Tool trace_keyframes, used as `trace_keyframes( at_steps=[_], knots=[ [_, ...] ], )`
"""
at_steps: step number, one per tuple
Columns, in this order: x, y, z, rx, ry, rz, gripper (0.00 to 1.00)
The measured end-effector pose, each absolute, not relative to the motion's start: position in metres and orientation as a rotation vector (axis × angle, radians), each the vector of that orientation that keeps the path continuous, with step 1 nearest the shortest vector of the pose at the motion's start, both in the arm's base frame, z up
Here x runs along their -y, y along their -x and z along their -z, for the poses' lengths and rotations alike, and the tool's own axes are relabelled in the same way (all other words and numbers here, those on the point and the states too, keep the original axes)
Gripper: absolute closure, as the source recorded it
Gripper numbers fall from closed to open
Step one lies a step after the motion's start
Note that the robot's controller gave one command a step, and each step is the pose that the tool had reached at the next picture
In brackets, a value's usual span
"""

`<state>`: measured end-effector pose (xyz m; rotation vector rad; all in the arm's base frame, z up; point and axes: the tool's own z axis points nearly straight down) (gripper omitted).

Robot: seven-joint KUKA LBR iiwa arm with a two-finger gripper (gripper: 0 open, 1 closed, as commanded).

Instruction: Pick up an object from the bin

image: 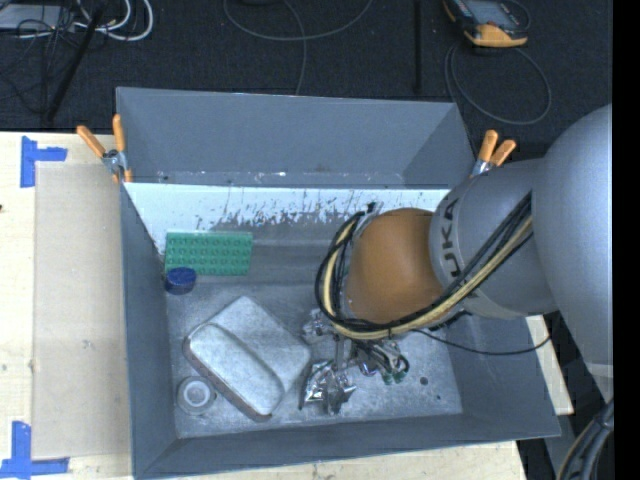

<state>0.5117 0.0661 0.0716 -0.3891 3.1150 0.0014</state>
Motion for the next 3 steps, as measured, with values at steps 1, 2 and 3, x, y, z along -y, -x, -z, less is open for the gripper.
trace_keyframes(
  at_steps=[1, 2, 3],
  knots=[
    [-0.066, -0.512, -0.073, -3.116, 0.388, -0.001, 1.0],
    [-0.096, -0.495, -0.185, -3.104, 0.44, -0.002, 1.0],
    [-0.102, -0.502, -0.227, -3.102, 0.467, -0.001, 1.0]
  ],
)
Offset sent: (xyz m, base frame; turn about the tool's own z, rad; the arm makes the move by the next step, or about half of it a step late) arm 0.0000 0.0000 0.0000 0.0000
